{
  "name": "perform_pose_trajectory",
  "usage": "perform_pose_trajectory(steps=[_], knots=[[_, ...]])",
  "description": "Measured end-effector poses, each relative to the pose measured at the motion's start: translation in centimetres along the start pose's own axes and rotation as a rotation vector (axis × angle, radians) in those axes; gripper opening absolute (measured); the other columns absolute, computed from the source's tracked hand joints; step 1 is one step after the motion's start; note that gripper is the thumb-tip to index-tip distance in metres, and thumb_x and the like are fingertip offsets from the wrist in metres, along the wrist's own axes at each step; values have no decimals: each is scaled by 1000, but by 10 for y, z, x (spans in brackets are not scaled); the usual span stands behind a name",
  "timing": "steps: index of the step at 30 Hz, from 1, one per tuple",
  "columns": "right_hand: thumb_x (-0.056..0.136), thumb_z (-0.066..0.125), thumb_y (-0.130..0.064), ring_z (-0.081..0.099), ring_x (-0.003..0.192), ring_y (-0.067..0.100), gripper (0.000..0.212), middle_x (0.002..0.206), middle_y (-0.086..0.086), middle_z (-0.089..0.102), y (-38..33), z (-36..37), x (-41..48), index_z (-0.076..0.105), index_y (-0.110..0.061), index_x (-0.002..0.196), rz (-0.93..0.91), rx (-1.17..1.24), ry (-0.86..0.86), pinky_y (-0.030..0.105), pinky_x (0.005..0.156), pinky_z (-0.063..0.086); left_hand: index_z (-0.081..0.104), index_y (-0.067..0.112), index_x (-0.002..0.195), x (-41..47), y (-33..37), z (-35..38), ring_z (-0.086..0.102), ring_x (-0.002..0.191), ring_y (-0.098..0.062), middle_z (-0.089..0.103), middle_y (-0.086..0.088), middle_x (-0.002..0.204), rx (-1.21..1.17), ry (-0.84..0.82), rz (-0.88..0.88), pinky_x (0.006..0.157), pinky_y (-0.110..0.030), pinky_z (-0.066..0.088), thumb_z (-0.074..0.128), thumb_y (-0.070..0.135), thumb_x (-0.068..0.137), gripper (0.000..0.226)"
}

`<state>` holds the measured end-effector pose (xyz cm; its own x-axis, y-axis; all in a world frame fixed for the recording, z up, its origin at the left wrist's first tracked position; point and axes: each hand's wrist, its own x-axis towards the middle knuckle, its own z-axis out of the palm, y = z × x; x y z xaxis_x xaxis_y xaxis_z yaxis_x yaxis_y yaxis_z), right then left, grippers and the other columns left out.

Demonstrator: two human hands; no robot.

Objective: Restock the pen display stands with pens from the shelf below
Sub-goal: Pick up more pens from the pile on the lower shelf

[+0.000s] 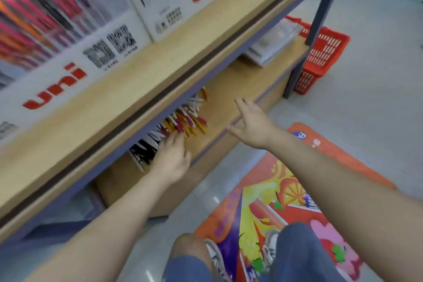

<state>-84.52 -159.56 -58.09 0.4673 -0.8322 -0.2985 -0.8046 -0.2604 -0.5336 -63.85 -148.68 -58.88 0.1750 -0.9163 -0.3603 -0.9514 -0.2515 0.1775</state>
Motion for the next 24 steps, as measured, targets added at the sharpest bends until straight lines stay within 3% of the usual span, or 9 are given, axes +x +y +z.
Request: perform_pose_trajectory(steps=[7, 13, 17, 20, 24], knots=[[89, 50, -65, 6, 150, 28, 98, 164, 12, -3, 9, 88, 89, -5, -19, 156, -72, -12, -28, 46, 119, 20, 32, 19, 144, 85, -67, 73, 30, 130, -41, 34, -20, 142, 77, 261, -323, 105, -46, 29, 41, 49, 96, 57], [88, 39, -74, 17, 146, 34, 94, 162, 13, 11, -14, 155, 156, 2, -20, 156, -126, -62, 15, 47, 116, 26, 28, 25, 143, 142, -95, 92, 31, 131, -41, 28, -19, 144, 1, 519, -458, 97, -47, 39, 41, 61, 92, 65], [90, 37, -70, 24, 139, 40, 85, 156, 18, 19, -35, 189, 185, 13, -17, 153, -150, -142, 125, 50, 109, 30, 38, 22, 131, 176, -111, 86, 40, 124, -41, 36, -19, 138, -37, 631, -450, 96, -44, 39, 45, 63, 87, 60], [90, 46, -61, 29, 132, 41, 80, 146, 19, 29, -48, 197, 196, 23, -10, 148, -134, -191, 193, 48, 103, 35, 39, 17, 127, 189, -119, 82, 45, 120, -41, 41, -20, 135, -34, 655, -439, 96, -46, 42, 47, 55, 90, 54], [88, 53, -55, 30, 131, 41, 84, 145, 18, 31, -63, 198, 210, 24, -4, 147, -141, -256, 181, 45, 101, 36, 42, 14, 121, 196, -124, 73, 52, 113, -38, 52, -18, 125, -10, 670, -341, 83, -41, 45, 55, 42, 89, 44]])
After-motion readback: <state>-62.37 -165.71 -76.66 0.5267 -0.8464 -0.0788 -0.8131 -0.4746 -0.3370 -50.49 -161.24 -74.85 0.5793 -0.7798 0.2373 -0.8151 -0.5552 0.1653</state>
